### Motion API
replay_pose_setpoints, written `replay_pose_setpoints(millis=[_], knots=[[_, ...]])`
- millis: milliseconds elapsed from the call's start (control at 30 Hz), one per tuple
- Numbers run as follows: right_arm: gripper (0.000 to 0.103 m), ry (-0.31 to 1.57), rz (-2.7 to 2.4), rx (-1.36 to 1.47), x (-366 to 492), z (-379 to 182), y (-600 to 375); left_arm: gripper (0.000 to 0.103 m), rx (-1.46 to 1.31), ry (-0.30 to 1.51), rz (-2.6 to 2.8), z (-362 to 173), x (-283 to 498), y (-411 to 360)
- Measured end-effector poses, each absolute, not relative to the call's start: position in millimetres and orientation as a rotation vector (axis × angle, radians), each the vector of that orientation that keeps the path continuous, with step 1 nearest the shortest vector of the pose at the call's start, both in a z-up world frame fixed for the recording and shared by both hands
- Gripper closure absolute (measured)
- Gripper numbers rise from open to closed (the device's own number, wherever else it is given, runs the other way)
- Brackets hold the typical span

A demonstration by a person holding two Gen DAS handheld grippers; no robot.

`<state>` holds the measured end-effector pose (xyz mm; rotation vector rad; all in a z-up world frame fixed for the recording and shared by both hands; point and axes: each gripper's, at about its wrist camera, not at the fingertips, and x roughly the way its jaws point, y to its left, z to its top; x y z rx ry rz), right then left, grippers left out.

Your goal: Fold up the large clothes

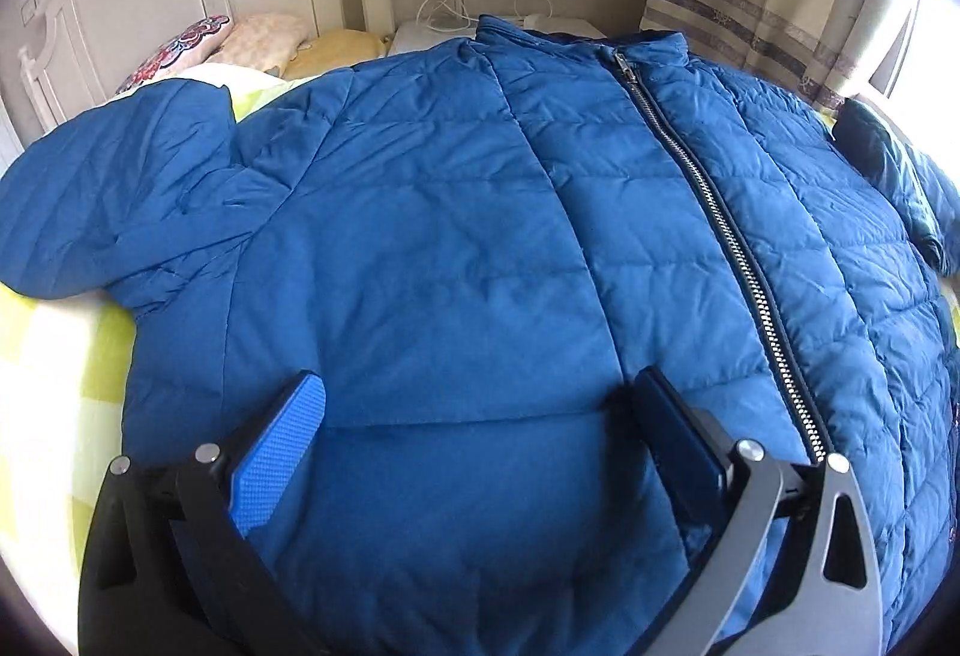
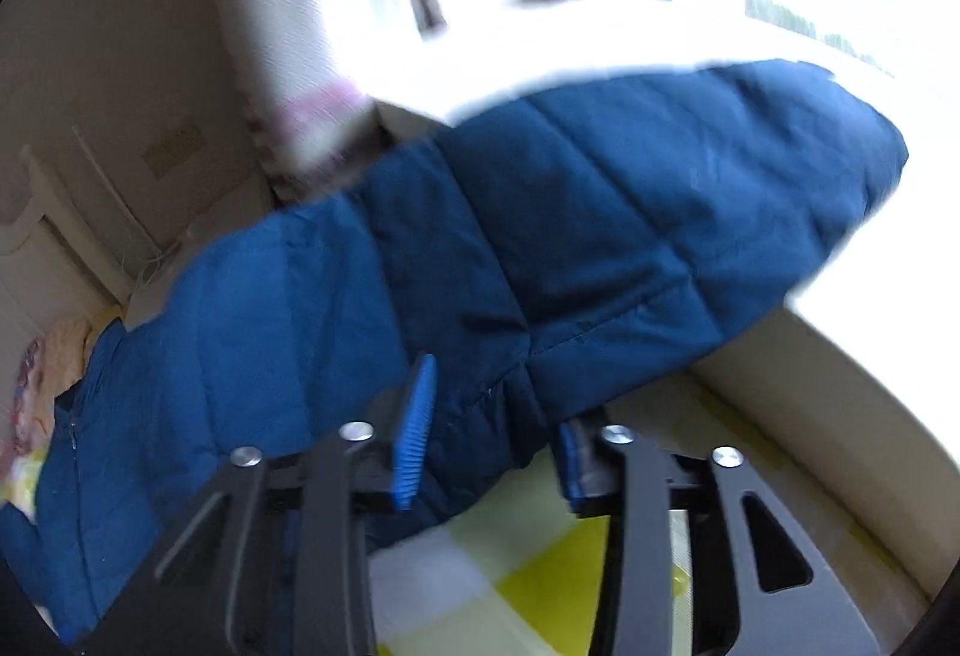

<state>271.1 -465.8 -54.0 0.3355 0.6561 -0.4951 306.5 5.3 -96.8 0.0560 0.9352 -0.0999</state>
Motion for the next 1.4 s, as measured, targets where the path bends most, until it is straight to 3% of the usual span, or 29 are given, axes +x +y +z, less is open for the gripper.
replay_pose_setpoints(millis=[200,367,400,467,500,700,867,1133,1267,1400], knots=[[0.075,0.563,-0.141,0.046,293.8,-9.4,-323.8,0.002,0.054,0.932,-0.101,-96.3,304.5,4.7],[0.074,0.778,0.156,-0.103,309.1,-53.5,-211.7,0.002,0.046,0.929,-0.114,-95.3,304.7,5.5],[0.071,0.836,0.171,-0.125,311.9,-66.7,-200.6,0.002,0.042,0.928,-0.117,-95.0,304.7,6.0],[0.036,0.946,0.195,-0.169,318.8,-97.4,-189.0,0.002,0.038,0.927,-0.12,-94.8,304.7,6.5],[0.035,0.936,0.197,-0.18,312.1,-98.7,-186.2,0.002,0.039,0.926,-0.12,-95.1,304.6,6.6],[0.032,0.842,0.229,0.136,262.4,-50.3,-265.2,0.002,0.04,0.925,-0.12,-95.2,304.3,7.6],[0.032,0.814,0.147,0.59,237.6,-59.6,-370.7,0.002,0.041,0.925,-0.119,-95.1,304.4,7.4],[0.039,0.769,-0.013,0.924,259.5,-90.1,-446.6,0.002,0.038,0.923,-0.122,-95.1,303.4,7.8],[0.071,0.741,-0.056,0.843,259.8,-87.9,-429.6,0.002,0.035,0.922,-0.124,-95.0,302.9,8.3],[0.08,0.64,-0.059,0.649,254.5,-49.2,-394.5,0.002,0.032,0.921,-0.126,-95.0,302.6,9.5]])
